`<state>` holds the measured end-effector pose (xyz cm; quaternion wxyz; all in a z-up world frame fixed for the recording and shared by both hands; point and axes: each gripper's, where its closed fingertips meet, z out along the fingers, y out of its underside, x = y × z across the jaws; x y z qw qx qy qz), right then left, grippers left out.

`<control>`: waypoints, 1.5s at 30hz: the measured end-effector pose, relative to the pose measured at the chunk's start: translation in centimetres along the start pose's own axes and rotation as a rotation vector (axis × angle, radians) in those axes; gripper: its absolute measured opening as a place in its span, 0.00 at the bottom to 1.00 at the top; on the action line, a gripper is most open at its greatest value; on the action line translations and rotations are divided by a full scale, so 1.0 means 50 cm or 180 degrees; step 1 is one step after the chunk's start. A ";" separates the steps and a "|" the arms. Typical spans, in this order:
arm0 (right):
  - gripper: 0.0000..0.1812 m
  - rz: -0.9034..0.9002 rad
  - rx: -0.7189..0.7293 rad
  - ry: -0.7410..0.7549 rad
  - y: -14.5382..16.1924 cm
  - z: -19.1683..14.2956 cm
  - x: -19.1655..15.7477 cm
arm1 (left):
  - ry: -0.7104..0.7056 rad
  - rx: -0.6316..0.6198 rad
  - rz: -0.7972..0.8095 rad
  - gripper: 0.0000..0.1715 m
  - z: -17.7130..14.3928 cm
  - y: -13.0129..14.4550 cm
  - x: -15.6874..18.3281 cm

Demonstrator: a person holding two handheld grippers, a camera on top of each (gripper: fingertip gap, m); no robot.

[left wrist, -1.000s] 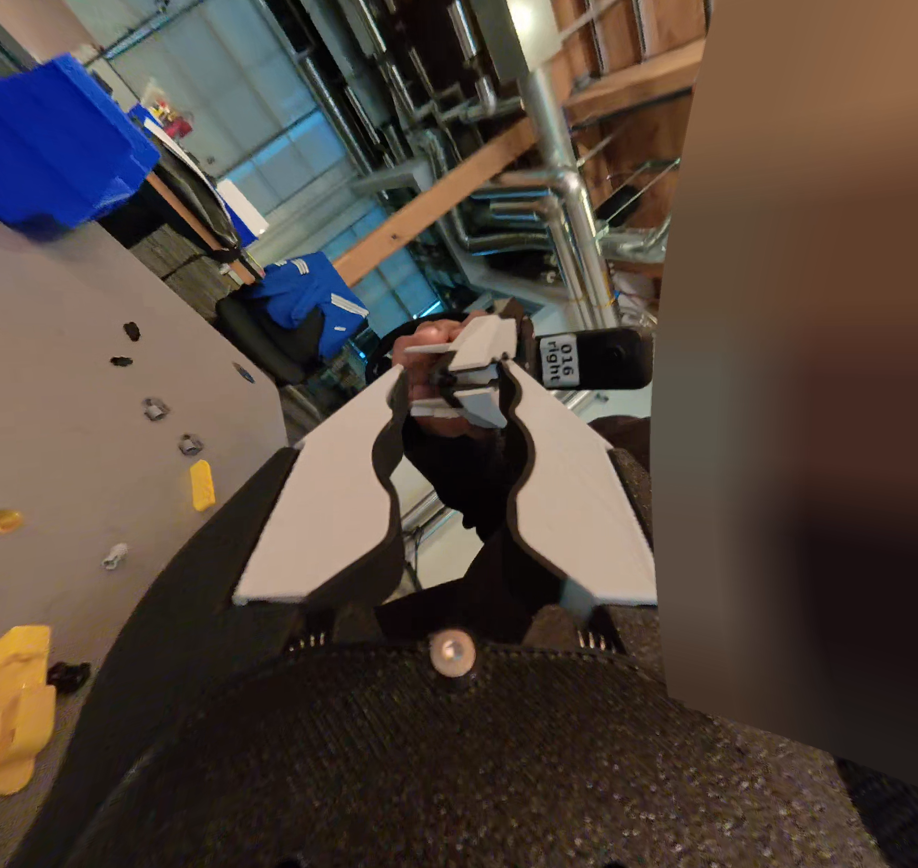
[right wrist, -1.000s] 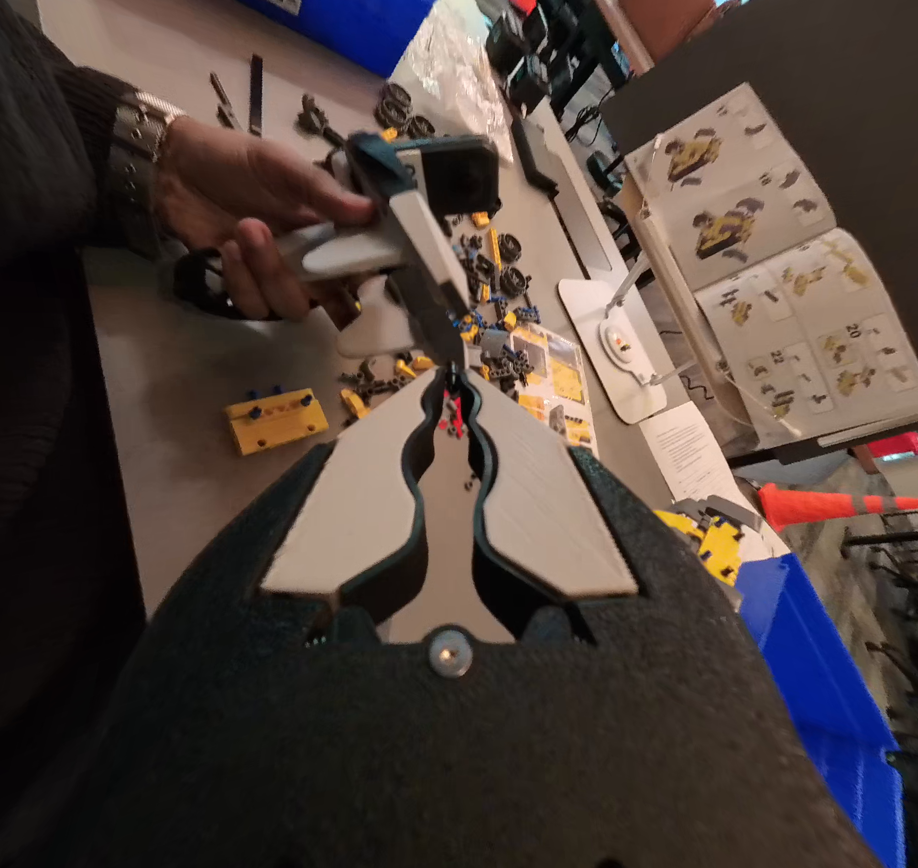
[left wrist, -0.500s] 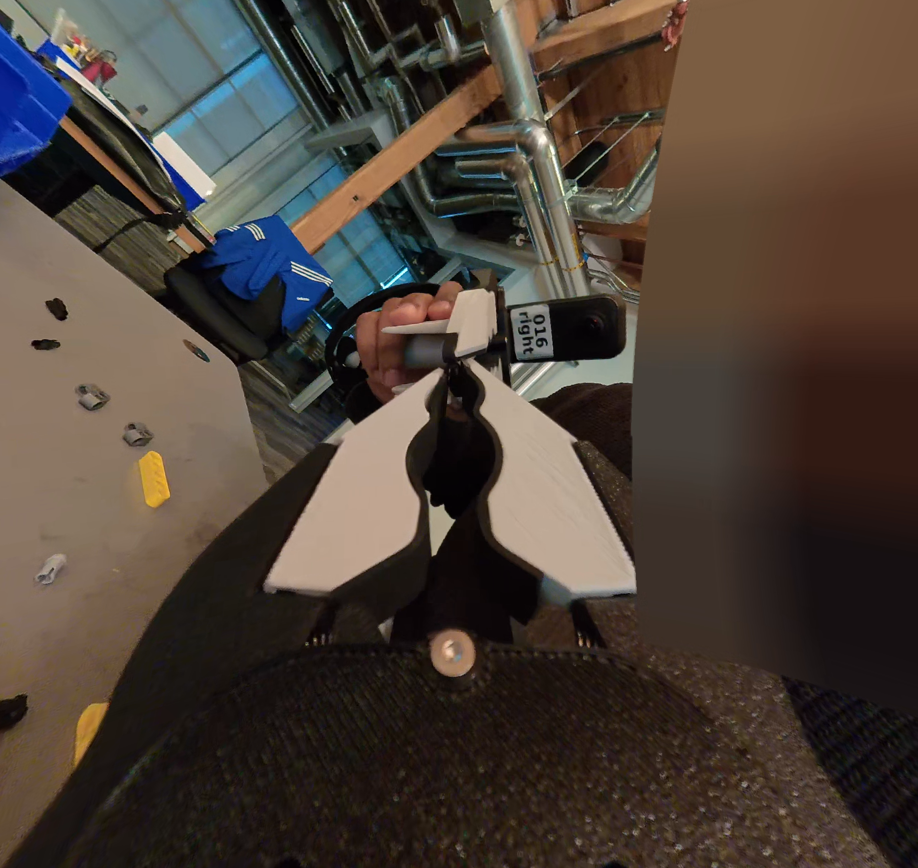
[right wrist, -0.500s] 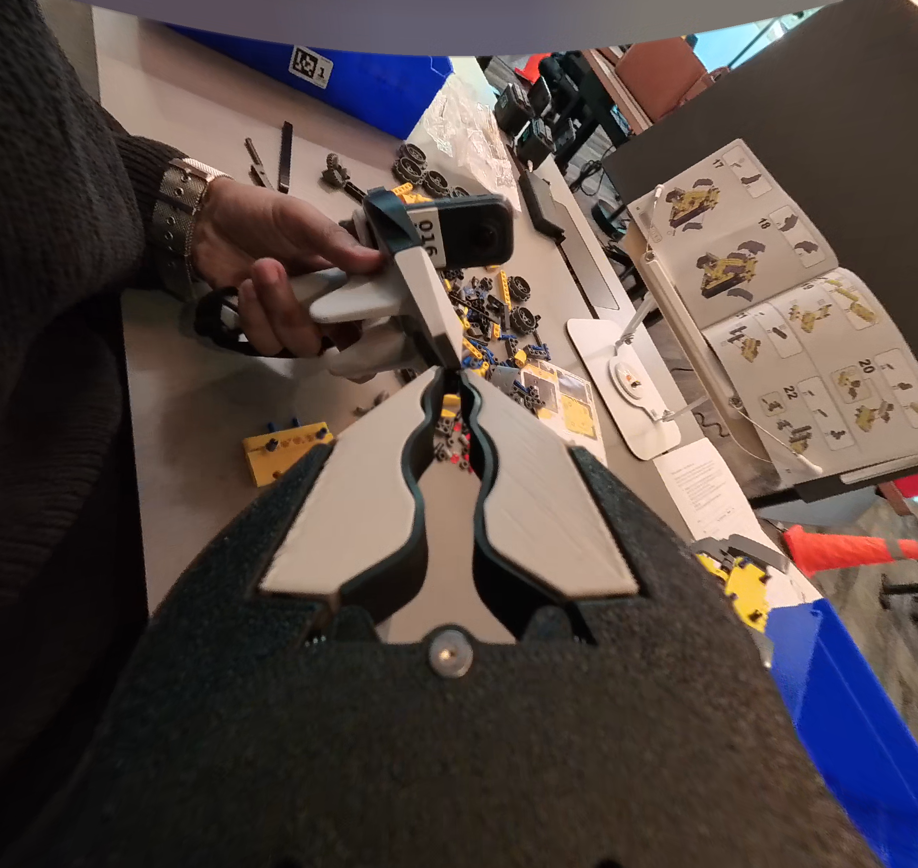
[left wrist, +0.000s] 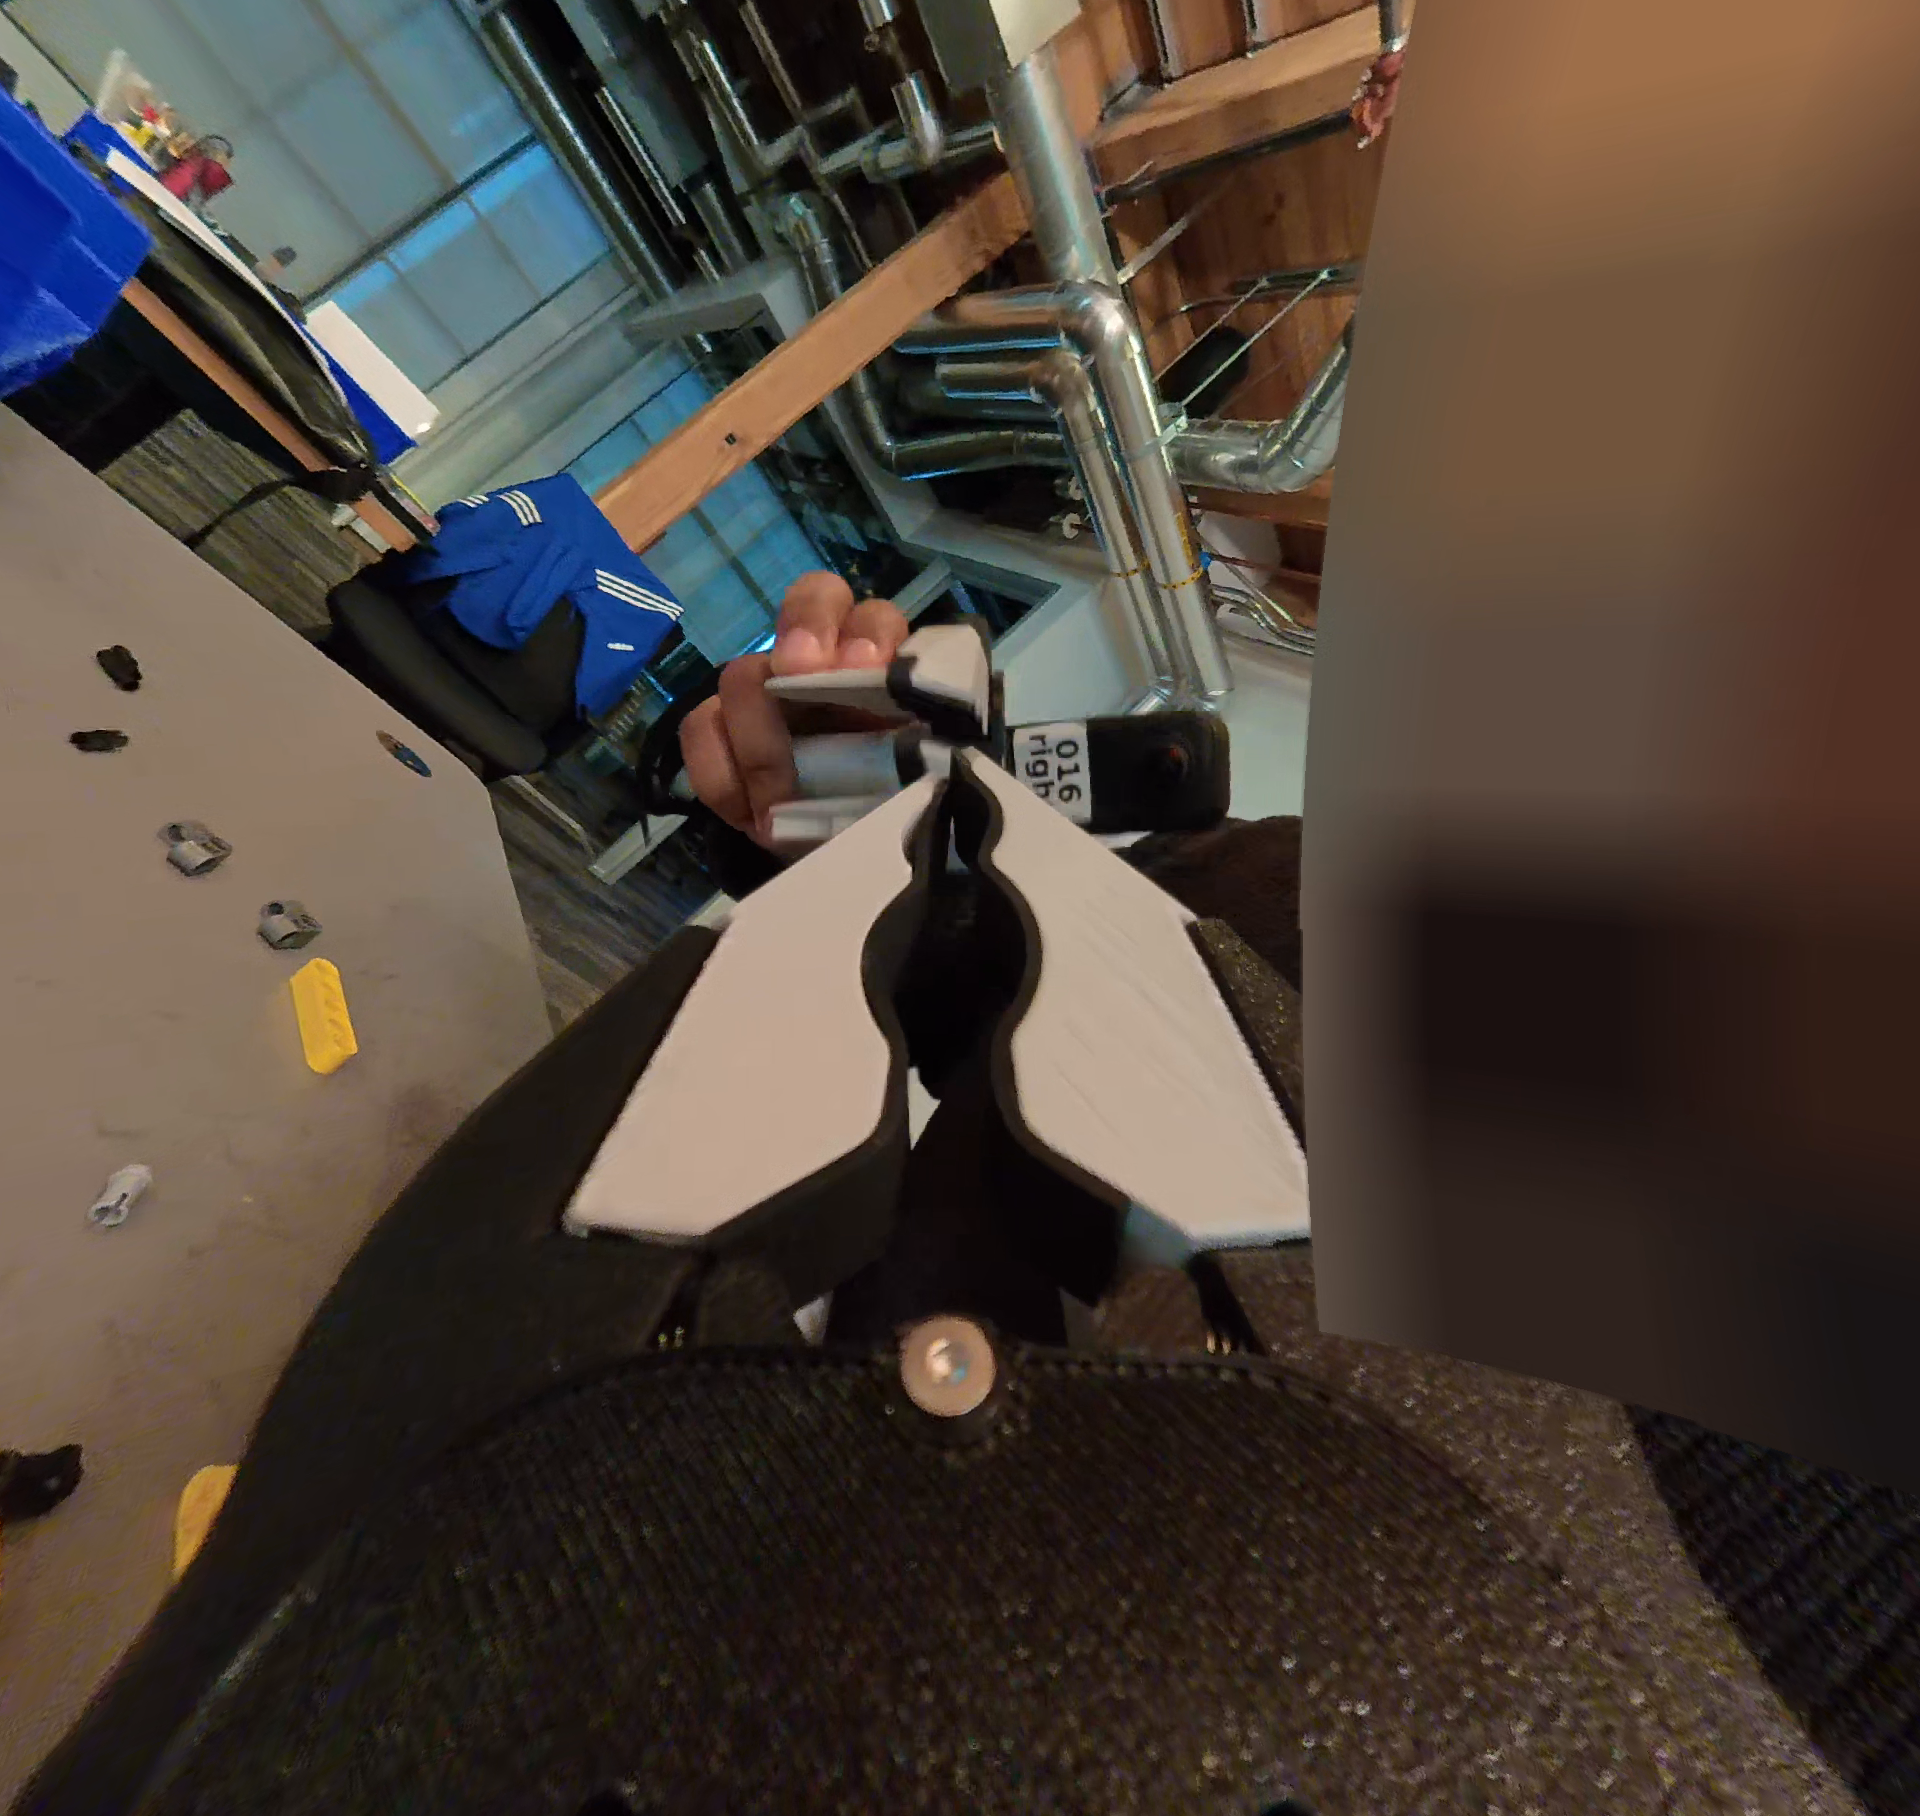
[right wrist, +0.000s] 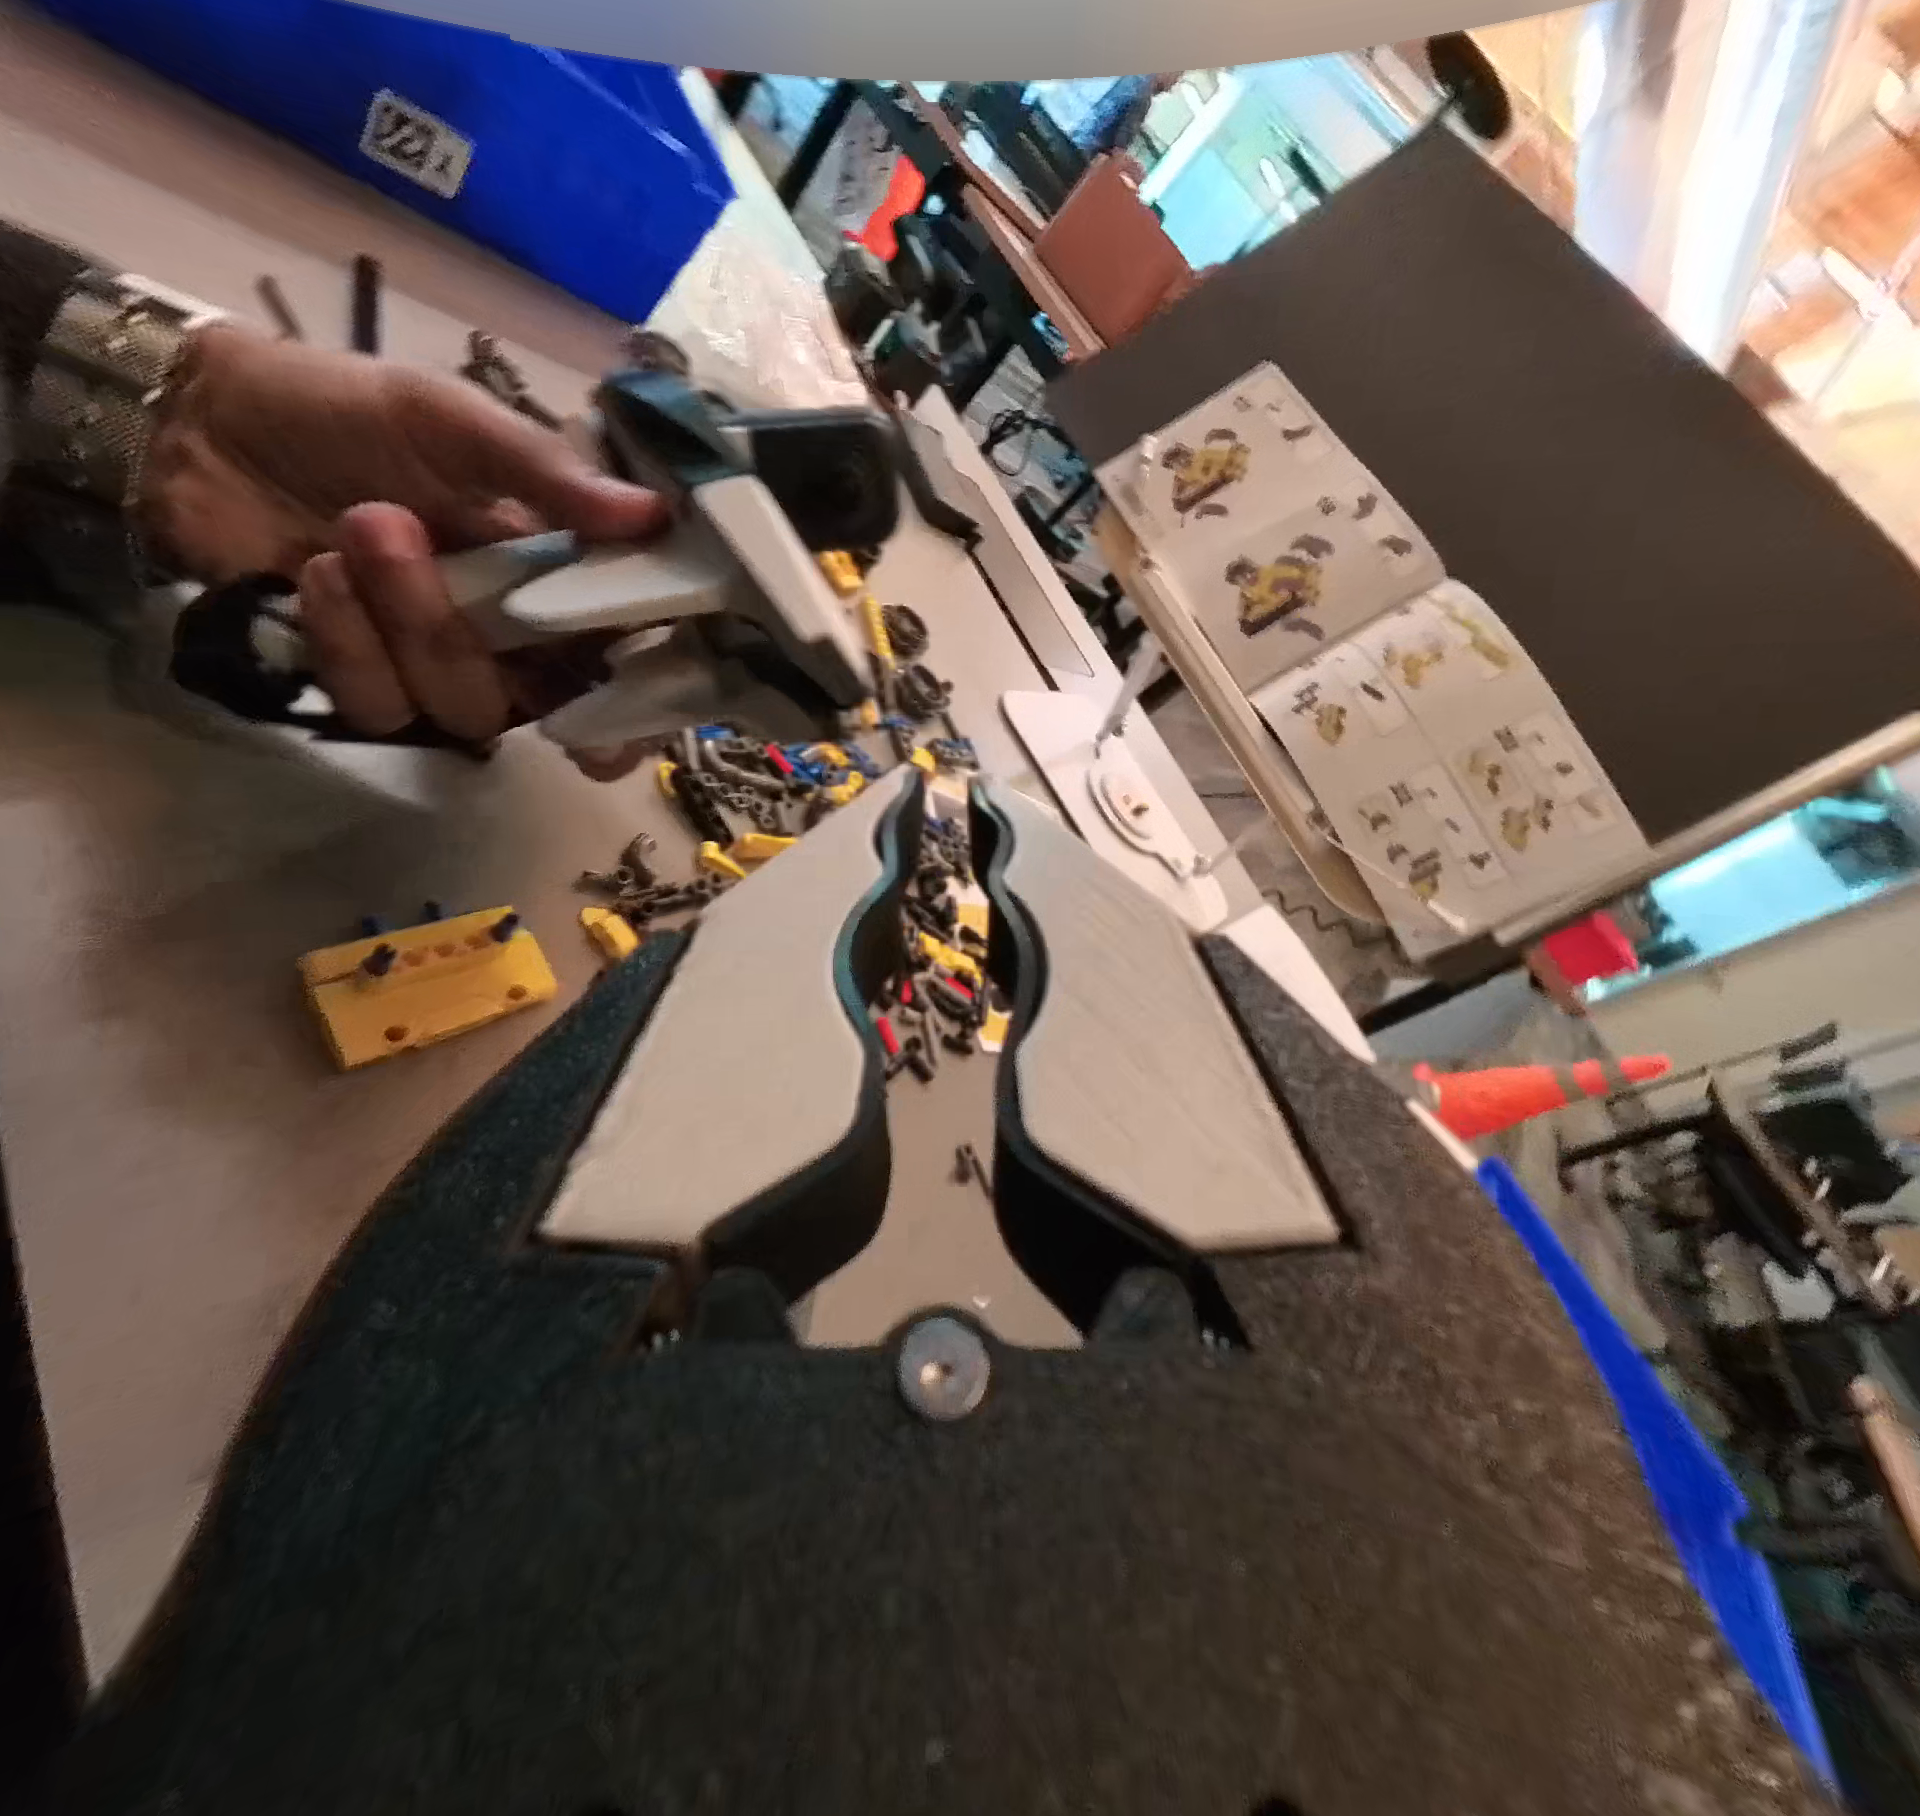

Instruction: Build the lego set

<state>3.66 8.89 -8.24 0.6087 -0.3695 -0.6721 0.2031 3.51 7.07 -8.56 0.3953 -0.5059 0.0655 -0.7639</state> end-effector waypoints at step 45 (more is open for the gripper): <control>0.02 0.1721 -0.1913 -0.1346 0.416 0.117 -0.018 | -0.0447 0.0283 0.0035 0.25 -0.017 -0.029 -0.047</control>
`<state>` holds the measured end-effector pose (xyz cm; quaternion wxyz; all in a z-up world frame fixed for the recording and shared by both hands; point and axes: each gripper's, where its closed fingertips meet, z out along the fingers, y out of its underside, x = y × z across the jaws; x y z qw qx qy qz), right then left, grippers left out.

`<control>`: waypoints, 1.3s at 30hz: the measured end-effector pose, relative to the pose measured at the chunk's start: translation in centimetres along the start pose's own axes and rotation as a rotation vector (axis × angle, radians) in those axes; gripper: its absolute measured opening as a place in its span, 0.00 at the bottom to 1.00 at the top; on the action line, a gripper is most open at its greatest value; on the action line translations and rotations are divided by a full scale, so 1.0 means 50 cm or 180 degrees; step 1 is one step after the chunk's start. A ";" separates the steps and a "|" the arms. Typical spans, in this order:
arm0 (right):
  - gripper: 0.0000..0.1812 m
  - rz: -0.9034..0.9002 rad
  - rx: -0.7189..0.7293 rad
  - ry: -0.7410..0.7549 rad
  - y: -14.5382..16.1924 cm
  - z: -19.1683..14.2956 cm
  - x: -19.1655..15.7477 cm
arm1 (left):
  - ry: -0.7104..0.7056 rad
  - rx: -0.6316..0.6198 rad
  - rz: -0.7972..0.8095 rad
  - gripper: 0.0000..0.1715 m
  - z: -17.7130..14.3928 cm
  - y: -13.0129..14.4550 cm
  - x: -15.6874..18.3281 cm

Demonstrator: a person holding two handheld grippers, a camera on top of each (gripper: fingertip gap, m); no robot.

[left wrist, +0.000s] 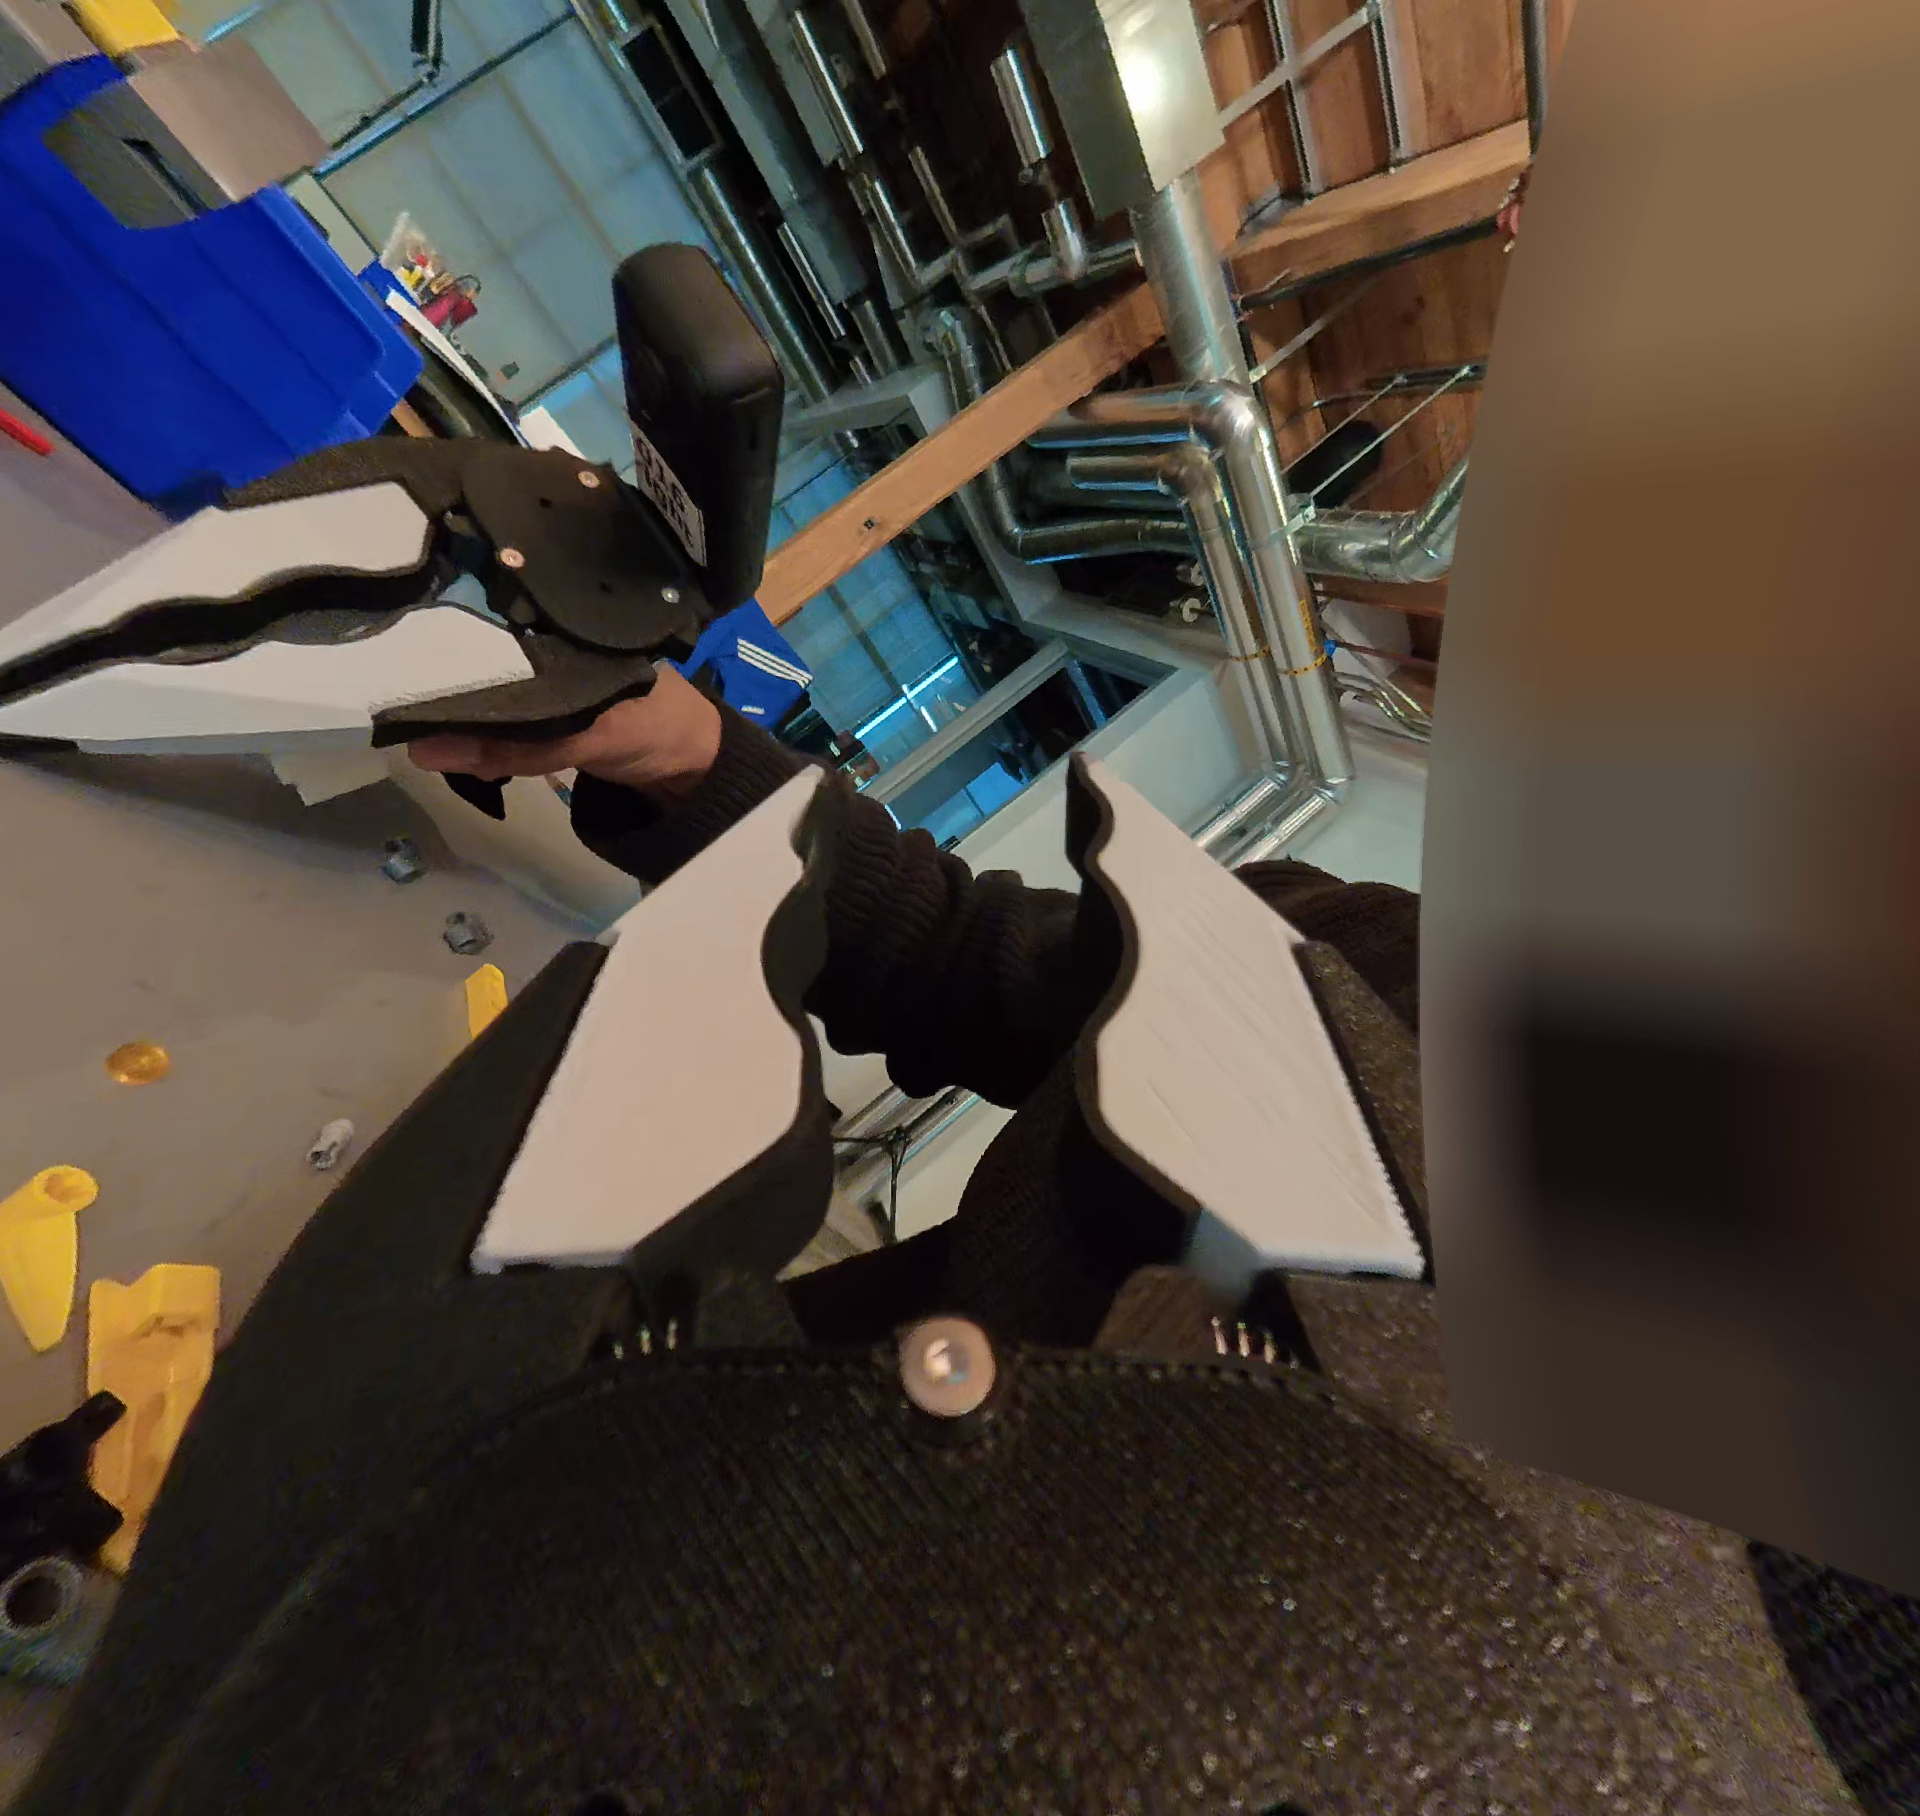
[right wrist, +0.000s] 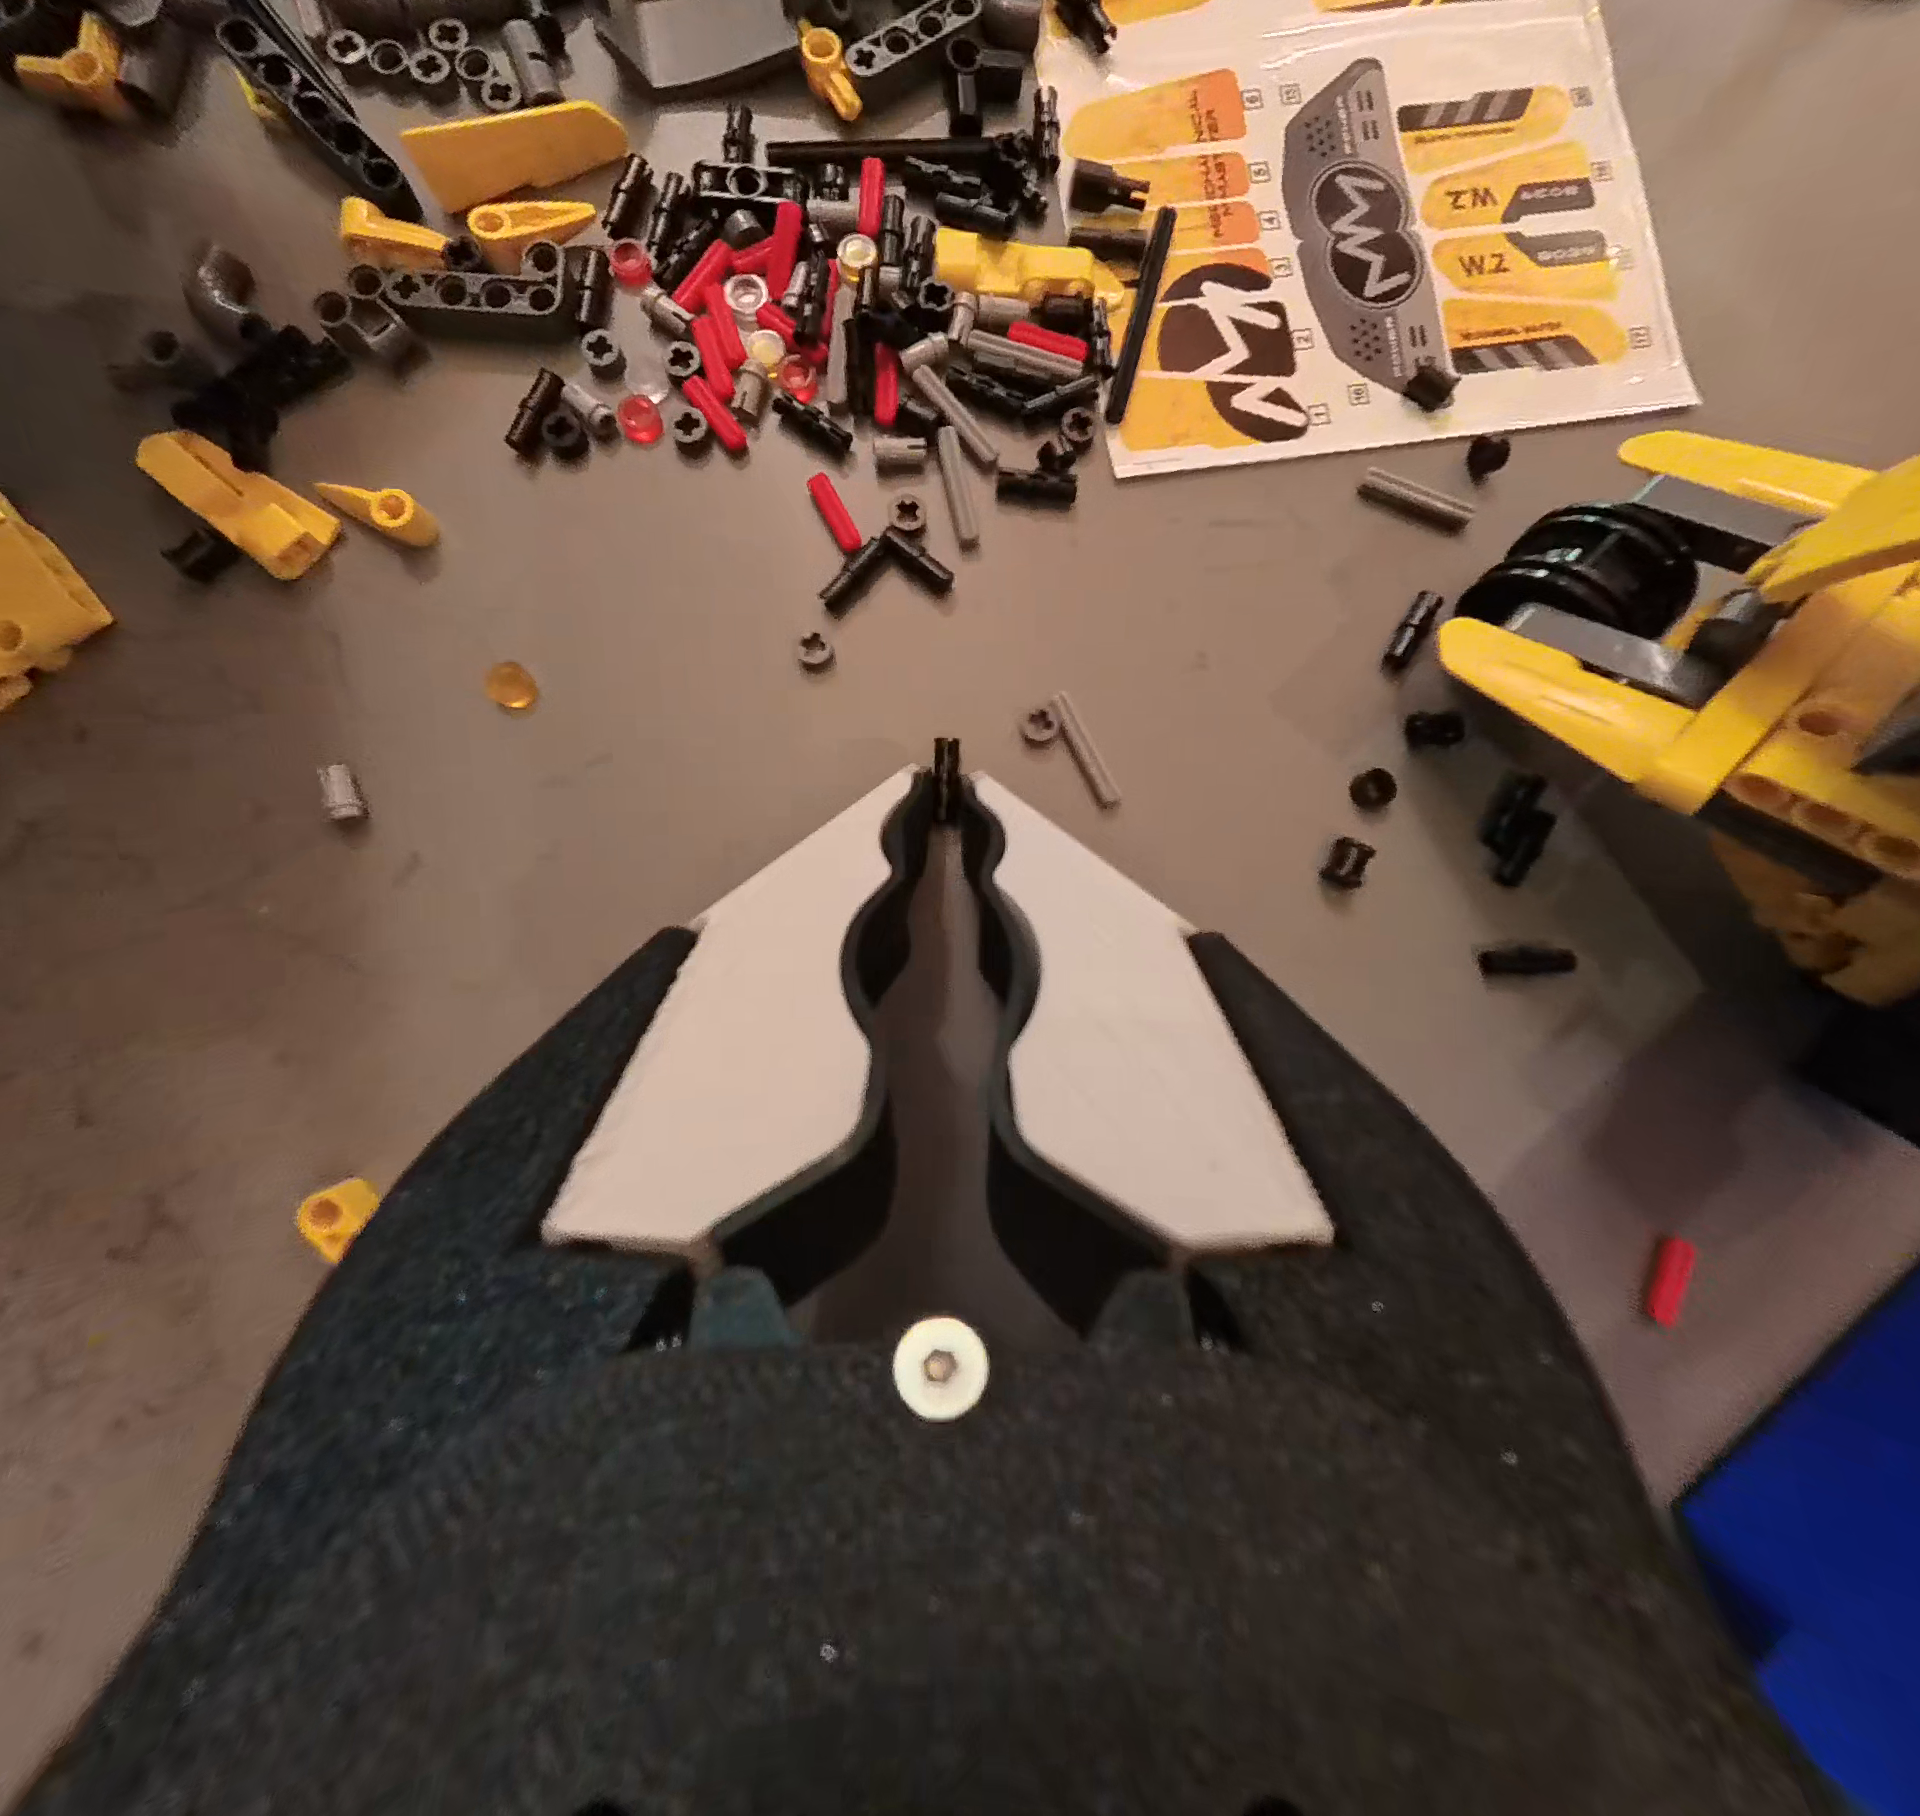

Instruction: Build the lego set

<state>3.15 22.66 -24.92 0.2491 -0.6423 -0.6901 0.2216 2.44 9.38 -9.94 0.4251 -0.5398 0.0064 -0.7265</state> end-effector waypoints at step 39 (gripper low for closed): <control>0.02 -0.1643 0.1721 0.0592 -0.244 -0.197 -0.235 | -0.0103 0.0134 0.0179 0.06 -0.012 -0.018 -0.001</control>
